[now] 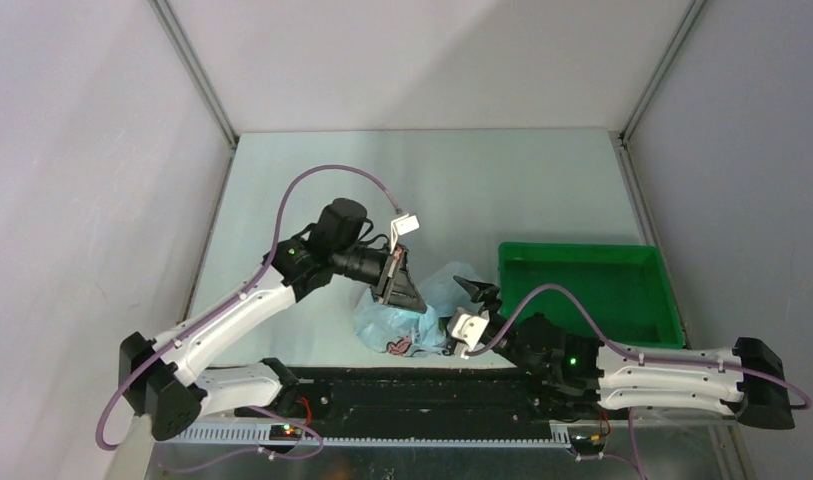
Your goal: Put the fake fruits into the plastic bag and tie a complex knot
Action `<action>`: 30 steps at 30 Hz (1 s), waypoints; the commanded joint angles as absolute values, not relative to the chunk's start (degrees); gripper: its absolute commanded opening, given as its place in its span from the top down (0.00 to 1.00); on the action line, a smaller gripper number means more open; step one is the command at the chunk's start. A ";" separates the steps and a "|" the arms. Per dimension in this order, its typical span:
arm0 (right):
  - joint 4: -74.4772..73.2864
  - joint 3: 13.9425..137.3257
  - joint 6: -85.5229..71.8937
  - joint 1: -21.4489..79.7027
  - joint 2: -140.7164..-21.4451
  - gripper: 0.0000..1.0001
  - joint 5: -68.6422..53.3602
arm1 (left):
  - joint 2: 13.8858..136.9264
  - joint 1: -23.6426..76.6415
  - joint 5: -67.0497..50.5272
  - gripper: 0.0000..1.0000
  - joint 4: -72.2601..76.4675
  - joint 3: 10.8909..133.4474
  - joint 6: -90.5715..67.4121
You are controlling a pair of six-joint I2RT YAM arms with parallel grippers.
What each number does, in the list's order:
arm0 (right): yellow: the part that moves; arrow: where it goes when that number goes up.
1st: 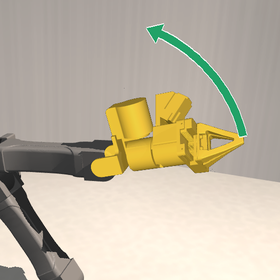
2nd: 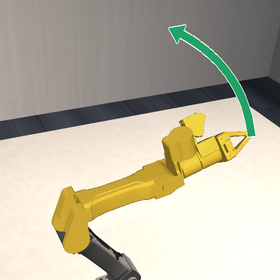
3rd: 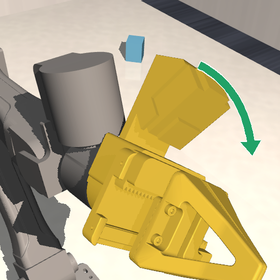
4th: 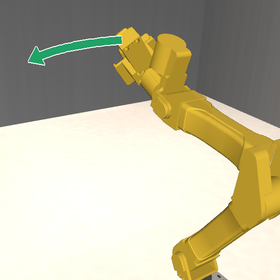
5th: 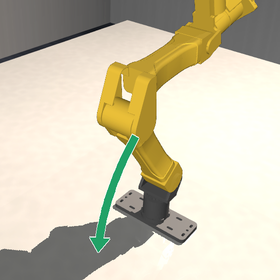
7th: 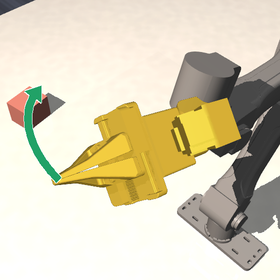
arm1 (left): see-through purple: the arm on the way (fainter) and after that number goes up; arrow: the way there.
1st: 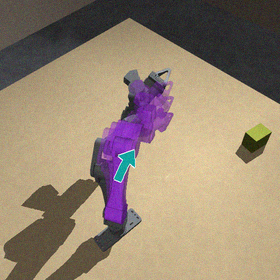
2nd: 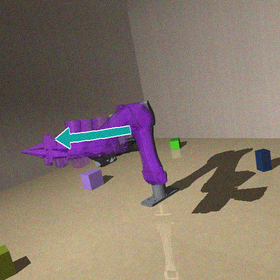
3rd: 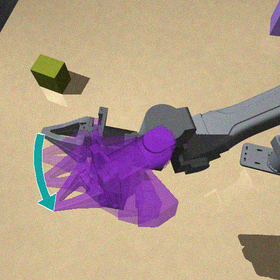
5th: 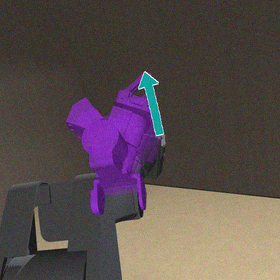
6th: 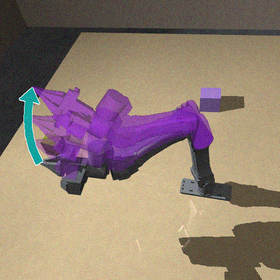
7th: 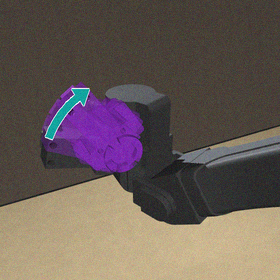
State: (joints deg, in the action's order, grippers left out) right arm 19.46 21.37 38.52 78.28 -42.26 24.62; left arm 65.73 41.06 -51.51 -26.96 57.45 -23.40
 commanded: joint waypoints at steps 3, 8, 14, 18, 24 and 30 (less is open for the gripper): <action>24.87 22.28 41.21 78.66 -44.19 0.30 22.75 | 66.53 40.82 -53.92 1.00 -31.56 60.95 -19.20; 22.94 23.46 39.62 78.56 -45.24 0.41 20.17 | 66.79 40.85 -54.18 1.00 -32.57 61.55 -18.23; 22.62 24.56 36.66 78.11 -45.50 0.94 20.64 | 65.93 40.97 -51.86 1.00 -33.75 62.24 -16.14; 22.04 25.19 34.07 77.81 -44.44 1.00 25.58 | 62.27 43.02 -45.37 1.00 -31.21 62.16 -12.90; 17.80 26.99 28.35 76.99 -40.39 0.82 26.58 | 56.98 49.71 -29.80 1.00 -24.43 60.39 -6.34; 5.32 32.68 12.58 76.06 -36.52 0.09 31.05 | 51.96 52.06 -18.26 1.00 -17.09 55.60 0.73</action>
